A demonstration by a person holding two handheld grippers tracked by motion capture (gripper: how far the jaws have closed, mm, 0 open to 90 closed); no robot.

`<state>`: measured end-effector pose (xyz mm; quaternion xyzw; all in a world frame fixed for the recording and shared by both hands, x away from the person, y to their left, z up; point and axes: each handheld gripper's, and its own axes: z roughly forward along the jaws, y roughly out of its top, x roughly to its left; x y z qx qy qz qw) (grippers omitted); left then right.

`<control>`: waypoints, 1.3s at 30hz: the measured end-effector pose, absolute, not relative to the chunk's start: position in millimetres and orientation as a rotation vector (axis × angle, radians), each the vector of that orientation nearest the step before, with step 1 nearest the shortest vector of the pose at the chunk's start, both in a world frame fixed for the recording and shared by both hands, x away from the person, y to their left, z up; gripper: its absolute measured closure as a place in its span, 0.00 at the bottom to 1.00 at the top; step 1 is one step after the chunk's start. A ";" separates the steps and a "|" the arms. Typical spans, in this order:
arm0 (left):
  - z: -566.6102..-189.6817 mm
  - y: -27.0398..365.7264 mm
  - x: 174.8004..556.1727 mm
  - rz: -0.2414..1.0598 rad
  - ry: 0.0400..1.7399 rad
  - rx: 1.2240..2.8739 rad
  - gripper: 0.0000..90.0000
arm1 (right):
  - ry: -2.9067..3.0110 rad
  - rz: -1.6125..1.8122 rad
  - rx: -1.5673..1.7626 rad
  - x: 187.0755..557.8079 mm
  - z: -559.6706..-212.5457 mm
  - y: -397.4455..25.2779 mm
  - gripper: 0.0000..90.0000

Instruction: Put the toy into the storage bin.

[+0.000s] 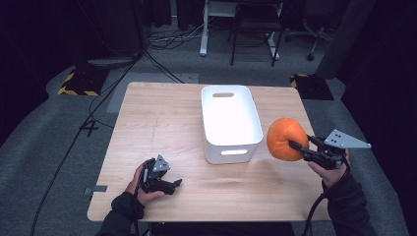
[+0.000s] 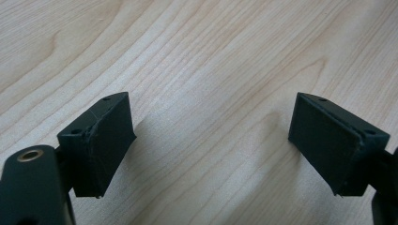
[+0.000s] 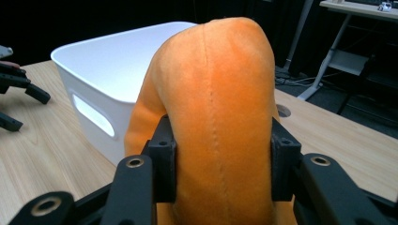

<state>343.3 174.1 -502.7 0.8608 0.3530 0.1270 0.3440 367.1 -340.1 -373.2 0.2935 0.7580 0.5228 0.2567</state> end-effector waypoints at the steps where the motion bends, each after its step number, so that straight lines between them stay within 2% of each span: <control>1: -502.7 174.1 343.3 0.330 0.917 2.236 0.16 | 2.055 1.421 0.795 367.5 -370.7 -339.9 0.62; 39: -502.5 174.1 343.2 0.322 0.919 2.237 0.16 | 1.981 1.466 0.695 386.2 -316.0 -310.5 0.62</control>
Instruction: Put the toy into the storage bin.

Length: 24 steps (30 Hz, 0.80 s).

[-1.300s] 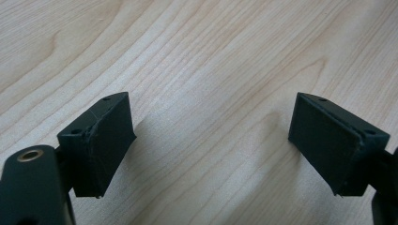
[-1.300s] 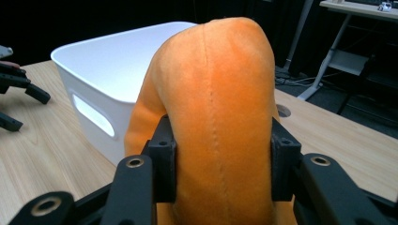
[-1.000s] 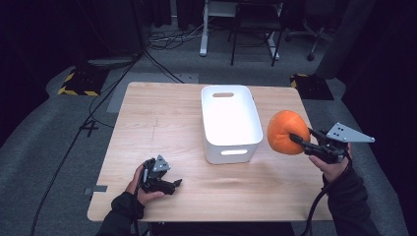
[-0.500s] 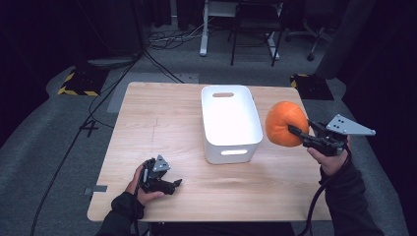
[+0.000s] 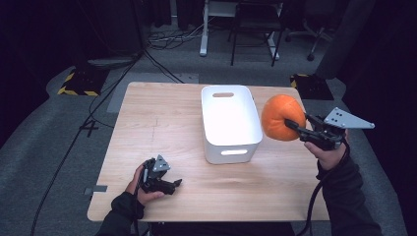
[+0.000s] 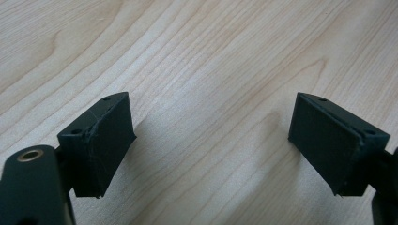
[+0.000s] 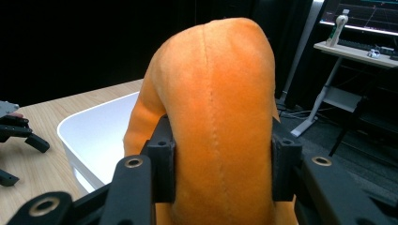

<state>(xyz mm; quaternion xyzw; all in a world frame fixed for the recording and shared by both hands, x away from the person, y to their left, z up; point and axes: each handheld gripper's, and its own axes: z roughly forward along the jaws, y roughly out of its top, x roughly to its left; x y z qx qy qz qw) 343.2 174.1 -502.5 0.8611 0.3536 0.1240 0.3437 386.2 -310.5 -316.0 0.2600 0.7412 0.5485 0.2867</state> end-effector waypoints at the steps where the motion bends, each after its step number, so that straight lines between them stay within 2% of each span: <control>1: -502.6 174.1 343.3 0.331 0.918 2.235 0.16 | 1.979 1.476 0.695 386.4 -314.9 -309.1 0.62; 24: -502.6 174.1 343.2 0.331 0.918 2.236 0.16 | 1.986 1.509 0.668 393.8 -307.8 -283.4 0.61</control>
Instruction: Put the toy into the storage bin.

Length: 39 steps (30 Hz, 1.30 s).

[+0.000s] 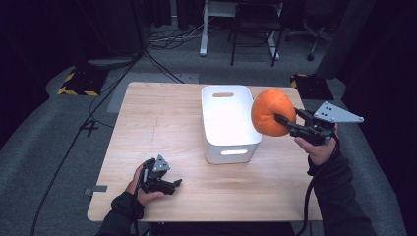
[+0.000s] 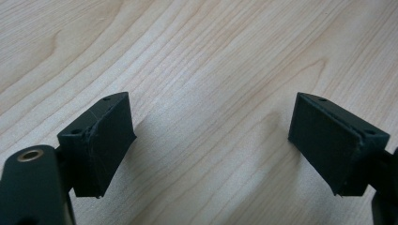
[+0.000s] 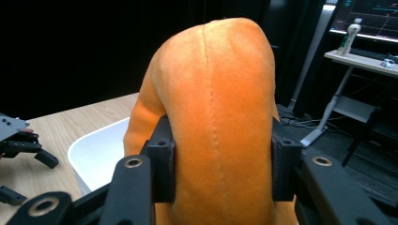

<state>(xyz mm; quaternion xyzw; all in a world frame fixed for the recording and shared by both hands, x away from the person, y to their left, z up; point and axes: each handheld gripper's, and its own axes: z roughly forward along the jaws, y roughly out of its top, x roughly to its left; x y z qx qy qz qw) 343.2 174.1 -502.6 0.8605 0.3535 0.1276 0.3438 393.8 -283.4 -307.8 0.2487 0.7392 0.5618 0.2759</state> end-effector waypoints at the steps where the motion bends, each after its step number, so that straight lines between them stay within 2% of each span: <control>1: -502.3 174.4 343.4 0.330 0.917 2.240 0.16 | 1.991 1.514 0.667 394.3 -308.2 -281.6 0.61; 39: -502.4 174.4 343.4 0.335 0.916 2.242 0.16 | 2.047 1.562 0.639 418.1 -310.9 -221.1 0.60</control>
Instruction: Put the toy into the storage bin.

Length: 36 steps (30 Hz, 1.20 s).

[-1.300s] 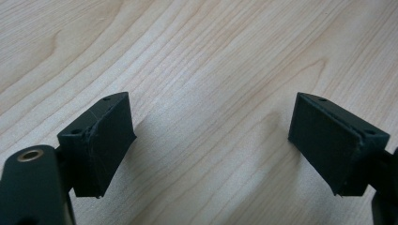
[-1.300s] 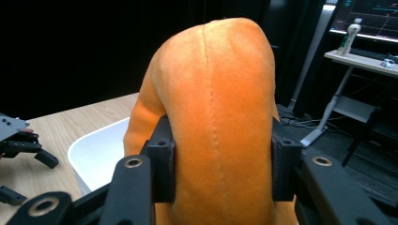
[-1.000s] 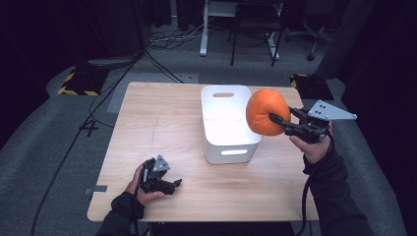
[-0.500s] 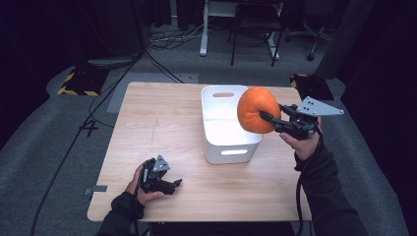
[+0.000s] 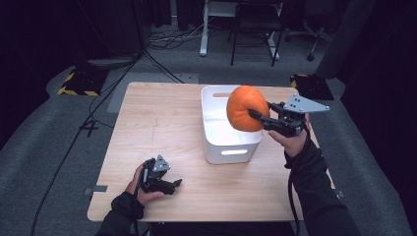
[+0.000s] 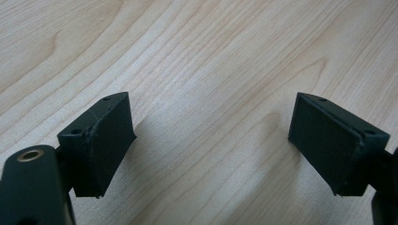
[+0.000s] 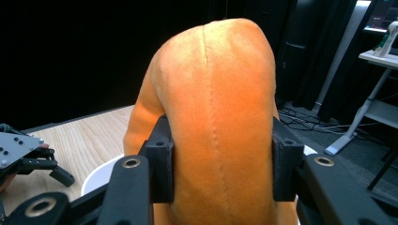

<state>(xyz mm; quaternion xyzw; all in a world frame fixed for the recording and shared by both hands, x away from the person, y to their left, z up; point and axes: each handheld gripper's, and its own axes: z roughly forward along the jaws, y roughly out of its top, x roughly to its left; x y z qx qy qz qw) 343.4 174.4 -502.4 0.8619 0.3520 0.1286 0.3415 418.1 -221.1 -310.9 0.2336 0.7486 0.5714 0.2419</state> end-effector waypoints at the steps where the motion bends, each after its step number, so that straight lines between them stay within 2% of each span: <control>1: -502.4 174.4 343.4 0.333 0.915 2.241 0.16 | 2.051 1.558 0.637 418.9 -311.6 -220.2 0.60; 36: -502.7 174.2 343.3 0.332 0.917 2.238 0.16 | 2.226 1.489 0.681 446.2 -355.1 -204.0 0.53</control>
